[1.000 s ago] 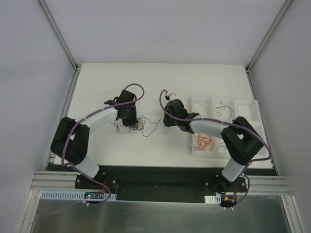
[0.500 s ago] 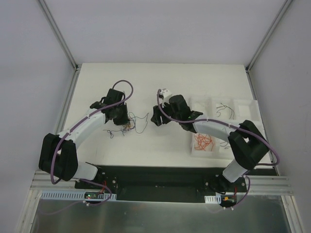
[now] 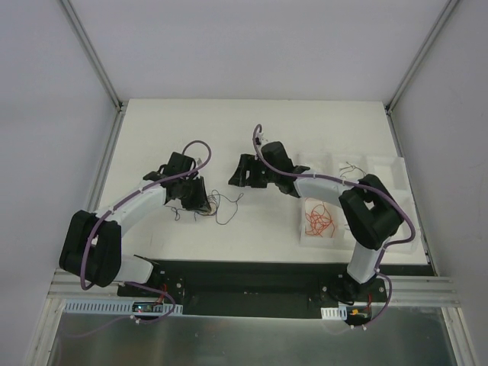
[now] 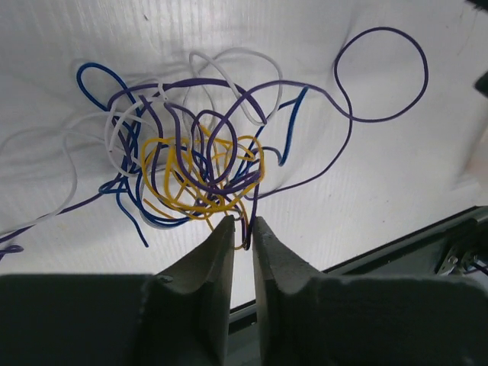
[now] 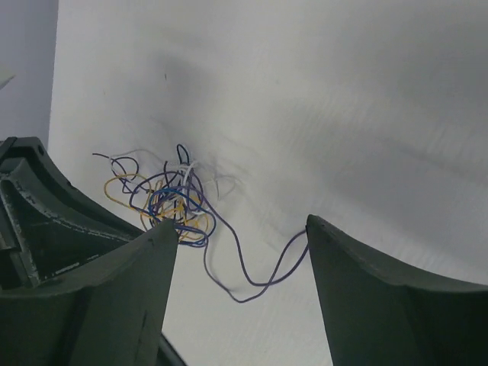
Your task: Untangle the cables
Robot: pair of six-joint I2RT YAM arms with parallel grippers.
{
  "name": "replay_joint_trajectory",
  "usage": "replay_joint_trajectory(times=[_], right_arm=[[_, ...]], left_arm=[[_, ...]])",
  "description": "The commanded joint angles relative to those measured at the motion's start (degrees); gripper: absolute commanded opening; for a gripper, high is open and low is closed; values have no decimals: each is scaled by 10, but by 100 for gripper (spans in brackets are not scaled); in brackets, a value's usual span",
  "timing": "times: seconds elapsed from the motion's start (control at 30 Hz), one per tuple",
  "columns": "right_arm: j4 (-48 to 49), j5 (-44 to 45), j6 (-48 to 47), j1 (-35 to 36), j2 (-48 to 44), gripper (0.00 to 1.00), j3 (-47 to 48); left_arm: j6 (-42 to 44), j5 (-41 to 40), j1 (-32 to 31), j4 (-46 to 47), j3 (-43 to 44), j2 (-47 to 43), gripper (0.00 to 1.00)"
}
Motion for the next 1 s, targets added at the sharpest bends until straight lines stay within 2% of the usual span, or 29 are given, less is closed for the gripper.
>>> replay_joint_trajectory(times=[0.0,0.03,0.17,0.3,0.47,0.63,0.8,0.87,0.93,0.97], right_arm=[[46,-7,269,14,6,69,-48],[40,3,280,16,-2,68,-59],[3,53,266,17,-38,69,-93],[2,31,301,19,-28,68,-94],[-11,69,314,21,-59,69,-132],[62,33,385,31,-36,61,-145],[112,26,443,42,-13,59,-153],[155,19,478,43,7,54,-156],[203,18,504,43,30,39,-159],[223,25,514,44,41,36,-161]], left_arm=[[-18,39,-4,42,-19,-19,20],[-14,45,-4,43,-18,-15,25],[-11,39,-4,42,-26,-40,60],[-6,-5,-5,25,-7,-44,74],[4,-50,-27,0,39,-2,75],[1,-87,-46,-1,46,29,60],[5,-121,-61,-4,46,29,61],[9,-144,-67,-4,44,28,61],[10,-173,-74,-5,44,30,61],[9,-177,-74,-4,44,34,62]])
